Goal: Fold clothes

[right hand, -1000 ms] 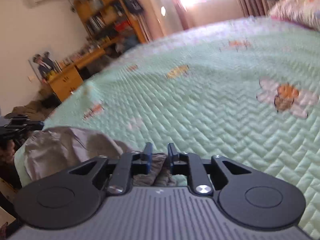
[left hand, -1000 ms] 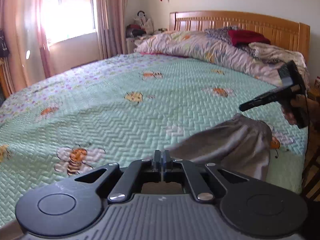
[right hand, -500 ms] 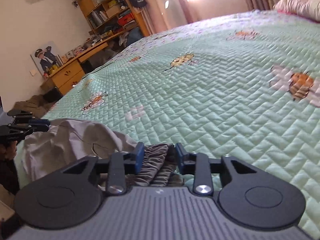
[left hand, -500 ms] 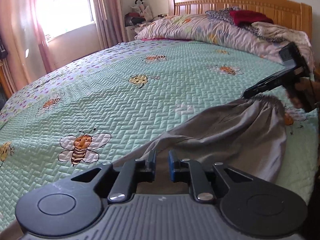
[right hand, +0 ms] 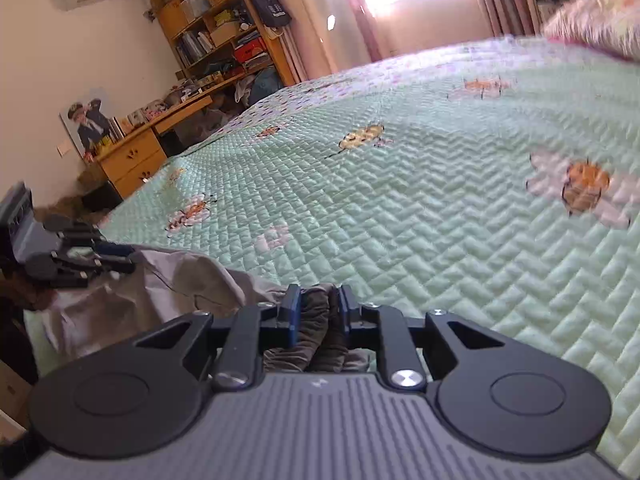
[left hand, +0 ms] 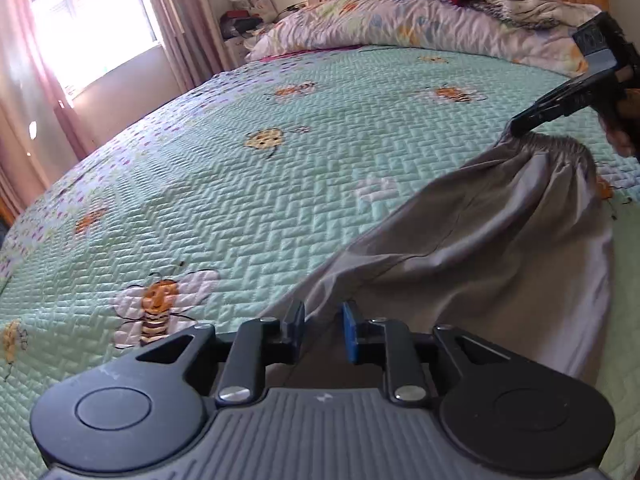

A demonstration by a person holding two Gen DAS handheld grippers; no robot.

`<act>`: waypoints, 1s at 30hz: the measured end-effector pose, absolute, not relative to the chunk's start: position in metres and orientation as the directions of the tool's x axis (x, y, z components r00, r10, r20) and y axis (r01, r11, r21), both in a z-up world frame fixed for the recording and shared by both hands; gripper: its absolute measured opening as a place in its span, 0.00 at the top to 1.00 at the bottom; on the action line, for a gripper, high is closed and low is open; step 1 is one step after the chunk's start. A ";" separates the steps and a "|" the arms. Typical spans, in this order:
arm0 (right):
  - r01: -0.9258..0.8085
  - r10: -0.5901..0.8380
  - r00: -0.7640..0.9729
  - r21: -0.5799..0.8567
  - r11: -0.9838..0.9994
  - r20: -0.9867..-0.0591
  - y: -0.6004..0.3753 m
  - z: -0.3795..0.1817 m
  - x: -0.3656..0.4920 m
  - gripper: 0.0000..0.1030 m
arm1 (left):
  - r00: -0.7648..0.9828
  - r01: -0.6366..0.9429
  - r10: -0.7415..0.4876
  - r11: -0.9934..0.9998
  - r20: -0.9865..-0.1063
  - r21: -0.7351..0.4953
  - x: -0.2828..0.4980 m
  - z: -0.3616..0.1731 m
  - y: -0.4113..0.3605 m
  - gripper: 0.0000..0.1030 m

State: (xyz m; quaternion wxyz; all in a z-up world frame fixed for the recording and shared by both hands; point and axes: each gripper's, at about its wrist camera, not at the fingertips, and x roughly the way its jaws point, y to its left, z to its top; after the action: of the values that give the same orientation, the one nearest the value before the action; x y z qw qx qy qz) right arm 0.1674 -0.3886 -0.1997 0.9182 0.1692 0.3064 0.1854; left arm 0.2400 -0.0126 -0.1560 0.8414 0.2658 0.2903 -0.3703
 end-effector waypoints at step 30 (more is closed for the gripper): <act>-0.098 0.345 0.866 0.554 0.826 -0.361 -0.417 -0.194 0.122 0.79 | 0.727 0.567 -0.369 0.798 -0.579 0.203 0.239 -0.146 -0.021 0.63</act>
State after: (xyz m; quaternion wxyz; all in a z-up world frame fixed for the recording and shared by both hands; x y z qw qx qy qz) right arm 0.1225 -0.4170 -0.1943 0.9278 0.2692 0.2291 0.1195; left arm 0.2390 -0.0206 -0.1463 0.9104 0.1866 0.2652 -0.2569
